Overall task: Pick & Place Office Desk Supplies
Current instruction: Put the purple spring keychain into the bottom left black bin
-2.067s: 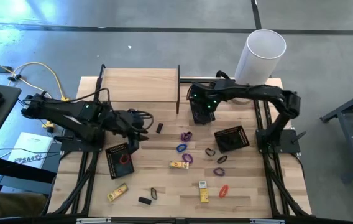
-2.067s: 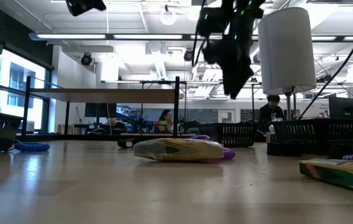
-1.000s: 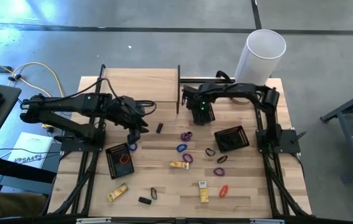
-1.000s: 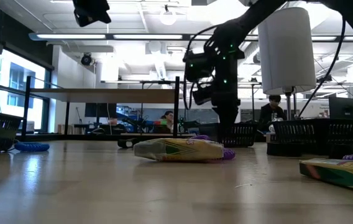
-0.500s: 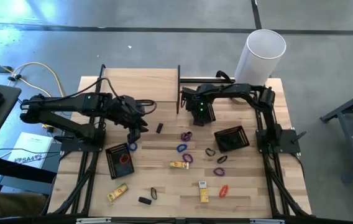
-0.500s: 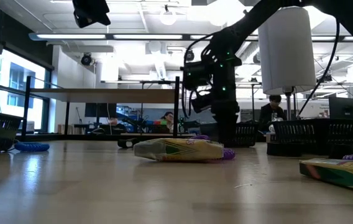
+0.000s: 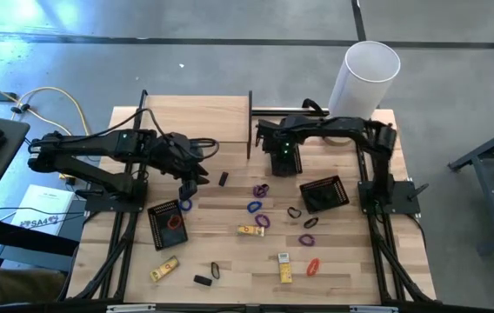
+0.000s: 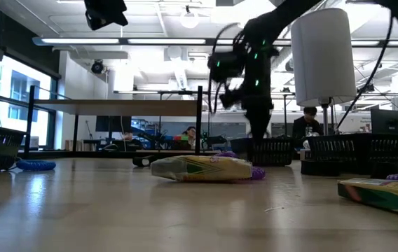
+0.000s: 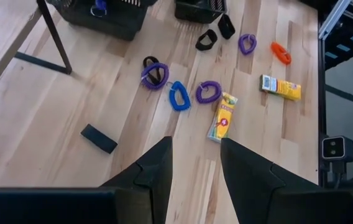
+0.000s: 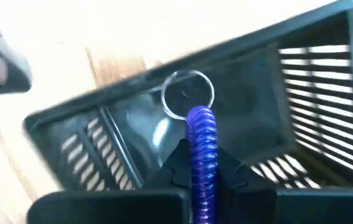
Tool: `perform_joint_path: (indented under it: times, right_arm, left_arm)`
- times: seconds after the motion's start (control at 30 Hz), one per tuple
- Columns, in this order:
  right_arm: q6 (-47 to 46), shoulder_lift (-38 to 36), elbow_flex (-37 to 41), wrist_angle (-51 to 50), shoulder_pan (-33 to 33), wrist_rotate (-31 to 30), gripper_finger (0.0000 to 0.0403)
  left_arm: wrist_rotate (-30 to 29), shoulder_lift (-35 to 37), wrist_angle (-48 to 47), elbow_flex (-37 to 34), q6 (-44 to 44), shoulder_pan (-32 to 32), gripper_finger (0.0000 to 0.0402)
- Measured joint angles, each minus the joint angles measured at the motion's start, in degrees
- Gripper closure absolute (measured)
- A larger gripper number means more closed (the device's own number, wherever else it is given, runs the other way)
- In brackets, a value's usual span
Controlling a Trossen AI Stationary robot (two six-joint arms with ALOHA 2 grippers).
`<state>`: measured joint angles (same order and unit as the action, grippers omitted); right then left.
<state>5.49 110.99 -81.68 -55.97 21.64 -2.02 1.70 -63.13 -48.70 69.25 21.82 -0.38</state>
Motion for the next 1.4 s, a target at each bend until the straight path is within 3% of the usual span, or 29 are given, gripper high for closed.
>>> perform_joint_path:
  times: [0.3,0.47,0.6,0.77,1.1,1.4]
  right_arm:
    - [-10.0,-15.0,-0.9,-5.1,-5.0,-1.5,0.0396]
    - [-16.9,-24.1,-0.9,1.0,-12.2,1.0,0.0397]
    - [-20.0,-28.4,-1.0,8.3,-18.5,0.2,0.0397]
    - [-20.8,-28.9,-1.0,15.4,-24.5,-4.1,0.0397]
    - [-20.9,-25.8,-1.0,19.3,-29.1,-4.4,0.0396]
    - [-20.7,-24.1,-0.9,19.0,-29.6,-3.7,0.0395]
  left_arm:
    - [-1.6,-0.1,3.1,0.0,0.0,0.0,0.0271]
    - [-9.5,-1.3,10.2,0.0,0.1,0.0,0.0271]
    - [-9.3,-3.0,19.3,0.0,-0.7,-0.1,0.0271]
    - [-6.3,-6.6,30.5,0.0,-3.9,-1.3,0.0271]
    - [-6.3,-14.3,44.0,0.0,-12.0,-6.1,0.0271]
    - [-6.6,-18.3,46.2,0.0,-12.0,-7.1,0.0271]
